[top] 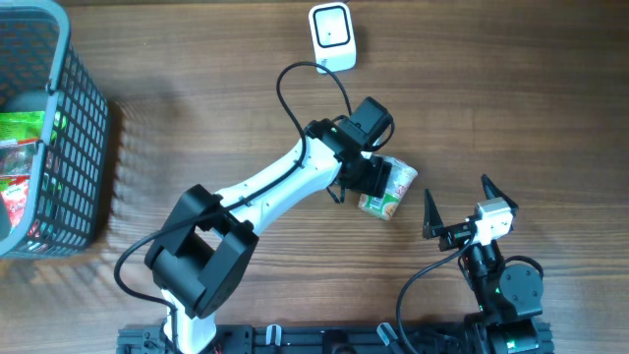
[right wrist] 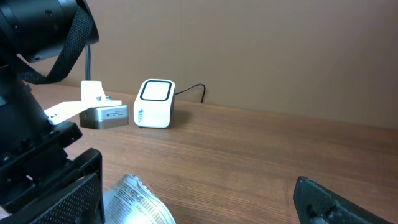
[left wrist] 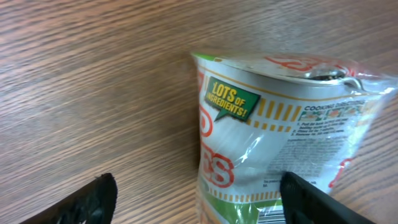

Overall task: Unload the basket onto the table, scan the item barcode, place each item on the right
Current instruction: 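Carry the cup noodles with the left gripper toward the table centre, then lower the cup noodles onto the table and open the left gripper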

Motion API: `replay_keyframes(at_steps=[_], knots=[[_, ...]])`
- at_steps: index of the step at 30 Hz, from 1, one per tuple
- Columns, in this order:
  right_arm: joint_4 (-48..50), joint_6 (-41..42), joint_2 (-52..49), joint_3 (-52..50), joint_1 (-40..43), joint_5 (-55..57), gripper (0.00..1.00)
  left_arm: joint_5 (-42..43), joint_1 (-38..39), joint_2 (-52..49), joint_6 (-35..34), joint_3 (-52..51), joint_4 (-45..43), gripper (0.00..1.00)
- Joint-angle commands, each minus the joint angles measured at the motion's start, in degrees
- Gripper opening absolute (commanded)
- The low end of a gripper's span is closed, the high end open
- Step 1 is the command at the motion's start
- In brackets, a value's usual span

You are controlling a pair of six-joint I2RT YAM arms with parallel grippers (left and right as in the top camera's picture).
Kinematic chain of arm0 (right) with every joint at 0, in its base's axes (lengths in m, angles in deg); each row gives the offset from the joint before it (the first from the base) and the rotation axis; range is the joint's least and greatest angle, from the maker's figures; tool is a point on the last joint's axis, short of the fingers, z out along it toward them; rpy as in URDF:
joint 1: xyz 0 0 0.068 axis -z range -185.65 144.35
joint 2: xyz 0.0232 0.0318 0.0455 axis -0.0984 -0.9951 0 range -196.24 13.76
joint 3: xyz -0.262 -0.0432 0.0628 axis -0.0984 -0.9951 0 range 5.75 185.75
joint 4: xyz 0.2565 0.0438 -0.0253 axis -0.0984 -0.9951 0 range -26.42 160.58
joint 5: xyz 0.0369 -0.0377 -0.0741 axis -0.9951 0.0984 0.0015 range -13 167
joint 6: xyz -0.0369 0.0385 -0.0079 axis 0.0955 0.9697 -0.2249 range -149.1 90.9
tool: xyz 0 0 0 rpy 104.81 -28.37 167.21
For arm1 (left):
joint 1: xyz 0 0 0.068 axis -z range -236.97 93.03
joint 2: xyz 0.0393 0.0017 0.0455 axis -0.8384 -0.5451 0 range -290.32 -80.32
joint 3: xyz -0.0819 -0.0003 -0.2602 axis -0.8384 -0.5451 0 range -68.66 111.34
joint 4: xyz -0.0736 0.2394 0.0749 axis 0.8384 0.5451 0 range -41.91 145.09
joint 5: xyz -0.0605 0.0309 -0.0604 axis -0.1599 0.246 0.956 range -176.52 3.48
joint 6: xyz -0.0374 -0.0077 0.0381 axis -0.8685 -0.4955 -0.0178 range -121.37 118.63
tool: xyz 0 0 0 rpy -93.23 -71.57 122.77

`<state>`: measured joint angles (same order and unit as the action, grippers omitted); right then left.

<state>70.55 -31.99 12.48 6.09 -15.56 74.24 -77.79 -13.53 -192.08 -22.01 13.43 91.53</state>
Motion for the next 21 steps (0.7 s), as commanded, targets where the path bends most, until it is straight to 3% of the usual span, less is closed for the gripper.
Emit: replay_keyframes(at_steps=[1,2,3,6,8,10,15,17,21], knots=[[0.15,-0.11,0.26,-0.04,0.28,0.28,1.00,-2.67,-2.54,0.11,0.72,-0.74,1.18,0.84],[0.15,-0.11,0.26,-0.04,0.28,0.28,1.00,-1.86,-2.97,1.16,0.72,-0.74,1.20,0.88],[0.15,-0.11,0.24,-0.04,0.28,0.28,1.00,-1.75,-3.56,2.80,0.72,-0.74,1.22,1.00],[0.15,-0.11,0.26,-0.04,0.28,0.28,1.00,-1.73,-4.85,6.64,0.72,-0.74,1.70,1.00],[0.13,-0.11,0.24,-0.04,0.28,0.28,1.00,5.49,-4.46,6.86,0.94,-0.76,1.64,1.00],[0.15,-0.11,0.24,-0.04,0.28,0.28,1.00,5.81,-2.73,6.86,2.99,-0.76,1.38,1.00],[0.15,-0.09,0.26,-0.04,0.28,0.28,1.00,-1.20,6.14,1.86,5.25,-0.76,-3.98,1.00],[0.15,-0.09,0.24,-0.04,0.28,0.28,1.00,-7.80,7.98,-1.66,5.18,-0.76,-5.99,1.00],[0.13,-0.11,0.26,-0.04,0.28,0.28,1.00,-7.96,8.04,-4.66,4.48,-0.76,-6.23,1.00]])
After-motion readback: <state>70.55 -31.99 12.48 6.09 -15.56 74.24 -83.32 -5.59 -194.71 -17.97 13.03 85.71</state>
